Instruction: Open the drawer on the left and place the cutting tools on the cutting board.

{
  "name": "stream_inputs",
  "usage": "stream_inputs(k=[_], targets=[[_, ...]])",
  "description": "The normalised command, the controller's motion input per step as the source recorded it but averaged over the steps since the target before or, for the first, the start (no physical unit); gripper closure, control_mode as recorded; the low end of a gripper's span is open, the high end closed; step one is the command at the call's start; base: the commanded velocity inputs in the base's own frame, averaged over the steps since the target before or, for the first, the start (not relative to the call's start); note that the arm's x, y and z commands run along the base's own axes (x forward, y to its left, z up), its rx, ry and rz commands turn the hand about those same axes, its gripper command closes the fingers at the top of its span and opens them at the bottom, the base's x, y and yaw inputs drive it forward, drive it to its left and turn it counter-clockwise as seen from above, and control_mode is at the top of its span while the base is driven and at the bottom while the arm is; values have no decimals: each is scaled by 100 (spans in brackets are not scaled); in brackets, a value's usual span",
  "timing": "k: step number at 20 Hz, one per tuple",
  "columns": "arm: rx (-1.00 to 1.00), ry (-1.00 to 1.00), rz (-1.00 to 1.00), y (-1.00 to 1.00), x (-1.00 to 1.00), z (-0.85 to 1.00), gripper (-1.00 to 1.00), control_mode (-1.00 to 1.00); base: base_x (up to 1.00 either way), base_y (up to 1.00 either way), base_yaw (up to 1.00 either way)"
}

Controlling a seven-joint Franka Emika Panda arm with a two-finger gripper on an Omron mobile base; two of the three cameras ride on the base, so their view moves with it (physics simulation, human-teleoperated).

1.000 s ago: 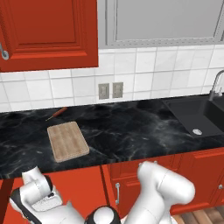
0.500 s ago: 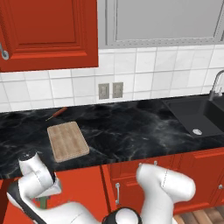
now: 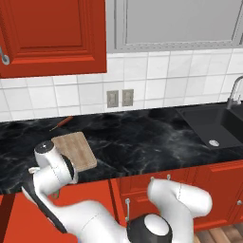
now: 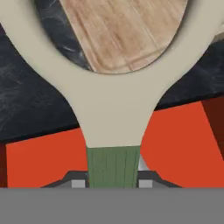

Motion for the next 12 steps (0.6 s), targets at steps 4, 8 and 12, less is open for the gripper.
stream_inputs(k=[4, 8, 12], targets=[[1, 9, 0, -10, 100, 32, 100, -100, 0, 0, 0], [0, 32, 11, -4, 100, 12, 100, -100, 0, 0, 0], [2, 23, 6, -9, 100, 17, 100, -100, 0, 0, 0]])
